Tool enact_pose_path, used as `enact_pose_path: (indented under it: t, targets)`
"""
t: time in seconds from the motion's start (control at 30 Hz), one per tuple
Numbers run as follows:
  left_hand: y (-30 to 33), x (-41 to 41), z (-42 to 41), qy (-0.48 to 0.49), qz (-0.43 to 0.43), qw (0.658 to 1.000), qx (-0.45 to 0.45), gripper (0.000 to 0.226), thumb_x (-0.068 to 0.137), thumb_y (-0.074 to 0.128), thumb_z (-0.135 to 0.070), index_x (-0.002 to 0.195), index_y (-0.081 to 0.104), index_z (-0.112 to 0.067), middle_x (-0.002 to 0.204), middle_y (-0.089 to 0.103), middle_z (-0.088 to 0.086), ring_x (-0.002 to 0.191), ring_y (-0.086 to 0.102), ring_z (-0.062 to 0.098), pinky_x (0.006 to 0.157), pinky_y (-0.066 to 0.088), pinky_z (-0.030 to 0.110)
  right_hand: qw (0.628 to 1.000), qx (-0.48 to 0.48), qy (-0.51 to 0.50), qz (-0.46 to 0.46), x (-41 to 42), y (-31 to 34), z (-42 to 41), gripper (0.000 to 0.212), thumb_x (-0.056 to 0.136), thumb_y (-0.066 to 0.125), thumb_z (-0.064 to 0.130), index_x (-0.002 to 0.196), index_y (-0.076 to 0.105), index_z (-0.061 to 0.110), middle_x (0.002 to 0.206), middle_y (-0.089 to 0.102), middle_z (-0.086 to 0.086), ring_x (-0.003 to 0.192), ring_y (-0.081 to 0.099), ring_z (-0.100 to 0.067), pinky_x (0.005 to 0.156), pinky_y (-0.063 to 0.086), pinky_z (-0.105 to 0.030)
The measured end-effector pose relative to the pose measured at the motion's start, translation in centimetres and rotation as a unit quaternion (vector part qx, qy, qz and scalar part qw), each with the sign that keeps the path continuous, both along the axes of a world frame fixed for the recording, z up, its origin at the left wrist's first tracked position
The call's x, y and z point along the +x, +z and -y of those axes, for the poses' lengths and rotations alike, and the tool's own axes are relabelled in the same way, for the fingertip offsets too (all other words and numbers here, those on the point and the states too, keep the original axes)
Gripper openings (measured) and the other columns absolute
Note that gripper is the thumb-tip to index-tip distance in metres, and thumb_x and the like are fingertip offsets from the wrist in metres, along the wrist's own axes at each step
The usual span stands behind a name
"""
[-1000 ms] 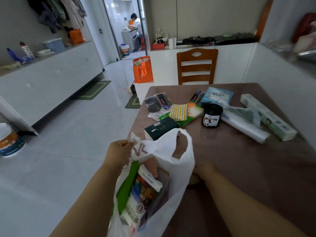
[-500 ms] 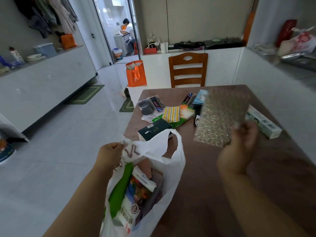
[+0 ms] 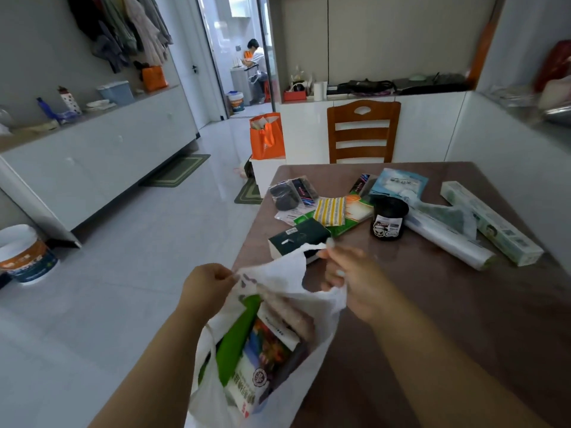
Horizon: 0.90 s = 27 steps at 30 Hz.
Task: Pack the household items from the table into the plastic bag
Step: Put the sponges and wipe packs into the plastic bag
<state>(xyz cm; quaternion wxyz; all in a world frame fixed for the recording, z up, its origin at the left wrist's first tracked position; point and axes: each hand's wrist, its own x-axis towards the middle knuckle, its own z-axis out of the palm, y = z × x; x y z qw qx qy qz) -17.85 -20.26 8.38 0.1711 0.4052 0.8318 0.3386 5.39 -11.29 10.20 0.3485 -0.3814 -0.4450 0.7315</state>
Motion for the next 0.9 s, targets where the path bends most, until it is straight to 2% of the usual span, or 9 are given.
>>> enact_pose_path:
  t: [0.1,0.23,0.3,0.37,0.5,0.57,0.7,0.8,0.9]
  targets:
    - [0.7,0.9,-1.6,0.011,-0.042,0.999,0.003,0.021,0.089,0.063,-0.024,0.089,0.07,-0.004,0.072,0.069,0.007,0.07,0.066,0.027,0.06,0.049,0.031,0.988,-0.094,-0.02,-0.118,2.3,0.3,-1.6,0.028,0.099,0.045,0.026,0.088,0.06,0.004,0.038,0.031,0.009,0.03,0.026,-0.004,0.032,0.03,-0.018]
    - [1.8,2.1,-2.6,-0.056,-0.105,0.956,-0.27,0.064,0.078,0.062,-0.061,0.119,0.05,-0.014,0.115,0.06,0.009,0.091,0.06,0.021,0.074,0.049,0.03,0.977,-0.125,-0.026,-0.171,5.2,0.8,-2.5,0.029,0.101,0.039,0.019,0.088,0.061,0.004,0.038,0.032,0.006,0.027,0.023,-0.003,0.029,0.022,-0.017]
    - [1.8,3.1,-2.1,-0.112,-0.097,0.914,-0.377,0.063,0.068,0.07,-0.063,0.11,0.053,-0.019,0.103,0.061,0.001,0.081,0.058,0.014,0.064,0.047,0.022,0.972,-0.124,-0.031,-0.199,6.2,1.1,-2.8,0.03,0.1,0.038,0.016,0.082,0.06,0.005,0.037,0.031,0.005,0.026,0.023,-0.003,0.028,0.022,-0.017]
    - [0.9,4.3,-2.6,-0.148,-0.131,0.896,-0.397,0.057,0.068,0.075,-0.05,0.108,0.061,-0.014,0.093,0.066,-0.001,0.077,0.061,0.013,0.06,0.046,0.018,0.967,-0.115,-0.036,-0.224,7.0,1.5,-3.2,0.029,0.1,0.036,0.015,0.09,0.06,0.003,0.036,0.03,0.005,0.025,0.023,-0.003,0.027,0.022,-0.017]
    - [0.5,7.1,-5.9,-0.147,-0.151,0.944,-0.256,0.014,0.083,0.067,-0.032,0.076,0.067,-0.02,0.081,0.069,0.0,0.078,0.065,0.015,0.064,0.049,0.02,0.963,-0.089,-0.059,-0.249,9.2,2.0,-4.4,0.029,0.1,0.035,0.014,0.085,0.058,0.005,0.037,0.032,0.006,0.027,0.023,-0.003,0.03,0.021,-0.017]
    - [0.7,8.6,-7.6,-0.152,-0.127,0.962,-0.189,0.019,0.086,0.064,-0.034,0.069,0.065,-0.025,0.075,0.069,0.0,0.069,0.065,0.013,0.063,0.053,0.025,0.962,-0.076,-0.07,-0.252,10.4,2.4,-4.8,0.025,0.099,0.035,0.015,0.096,0.057,0.001,0.038,0.032,0.005,0.027,0.023,-0.004,0.031,0.018,-0.018]
    - [2.9,11.9,-10.4,-0.138,-0.107,0.984,-0.032,0.022,0.091,0.059,-0.035,0.07,0.057,-0.03,0.07,0.062,-0.003,0.062,0.058,0.008,0.051,0.039,0.018,0.957,-0.02,-0.127,-0.261,14.1,3.4,-5.9,0.026,0.099,0.039,0.016,0.111,0.055,0.0,0.039,0.035,0.006,0.027,0.026,-0.003,0.03,0.021,-0.016]
    - [6.6,14.0,-12.4,-0.104,-0.116,0.984,0.09,0.026,0.092,0.059,-0.031,0.066,0.054,-0.03,0.07,0.062,-0.003,0.061,0.058,0.01,0.052,0.043,0.023,0.949,0.065,-0.166,-0.261,17.7,4.9,-6.4,0.022,0.097,0.042,0.018,0.096,0.057,0.002,0.041,0.037,0.007,0.028,0.028,-0.002,0.029,0.025,-0.015]
    - [10.1,15.6,-13.8,-0.096,-0.16,0.958,0.219,0.022,0.091,0.059,-0.027,0.07,0.058,-0.02,0.058,0.052,-0.012,0.052,0.048,0.004,0.048,0.032,0.019,0.943,0.155,-0.205,-0.212,20.6,6.3,-6.7,0.023,0.094,0.044,0.02,0.082,0.061,0.008,0.04,0.037,0.008,0.029,0.027,-0.003,0.031,0.026,-0.014]
